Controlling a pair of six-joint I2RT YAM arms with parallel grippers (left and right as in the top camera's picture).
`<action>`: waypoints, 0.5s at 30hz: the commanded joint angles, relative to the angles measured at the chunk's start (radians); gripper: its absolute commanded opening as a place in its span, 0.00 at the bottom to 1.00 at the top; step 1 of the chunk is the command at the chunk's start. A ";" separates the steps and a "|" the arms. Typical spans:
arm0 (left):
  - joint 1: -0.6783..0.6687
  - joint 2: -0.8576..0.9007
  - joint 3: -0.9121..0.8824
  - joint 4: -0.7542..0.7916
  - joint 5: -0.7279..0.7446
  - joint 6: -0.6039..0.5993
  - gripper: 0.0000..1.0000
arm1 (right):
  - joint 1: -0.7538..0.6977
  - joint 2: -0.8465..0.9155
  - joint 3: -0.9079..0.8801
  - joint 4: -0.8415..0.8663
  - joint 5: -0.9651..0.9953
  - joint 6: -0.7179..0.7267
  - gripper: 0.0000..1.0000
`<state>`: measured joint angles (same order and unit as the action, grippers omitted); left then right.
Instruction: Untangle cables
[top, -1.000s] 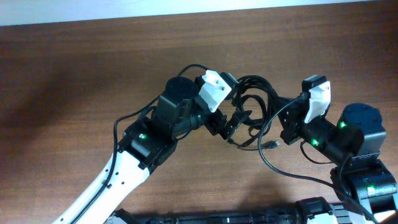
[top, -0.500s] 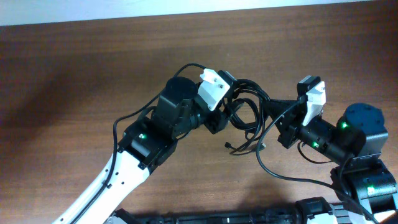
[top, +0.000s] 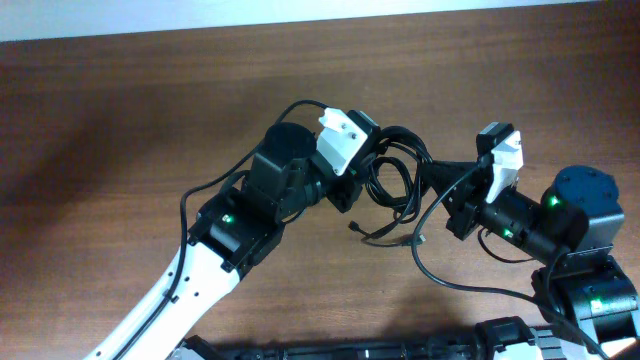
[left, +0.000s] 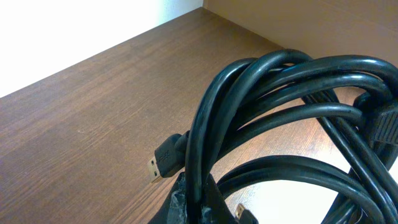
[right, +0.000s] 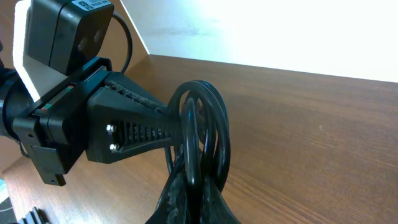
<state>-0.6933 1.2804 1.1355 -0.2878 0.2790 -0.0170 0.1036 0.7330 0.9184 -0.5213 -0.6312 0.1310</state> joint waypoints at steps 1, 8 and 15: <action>-0.004 -0.017 0.014 0.001 -0.050 0.009 0.00 | -0.006 -0.005 0.019 0.017 -0.024 0.005 0.04; -0.004 -0.017 0.014 -0.015 -0.253 0.010 0.00 | -0.006 -0.005 0.019 -0.020 0.049 0.005 0.38; -0.004 -0.017 0.014 -0.021 -0.245 0.105 0.00 | -0.006 -0.005 0.019 -0.040 0.067 -0.022 0.62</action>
<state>-0.6991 1.2789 1.1370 -0.3145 0.0551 0.0441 0.1036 0.7357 0.9192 -0.5533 -0.5804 0.1314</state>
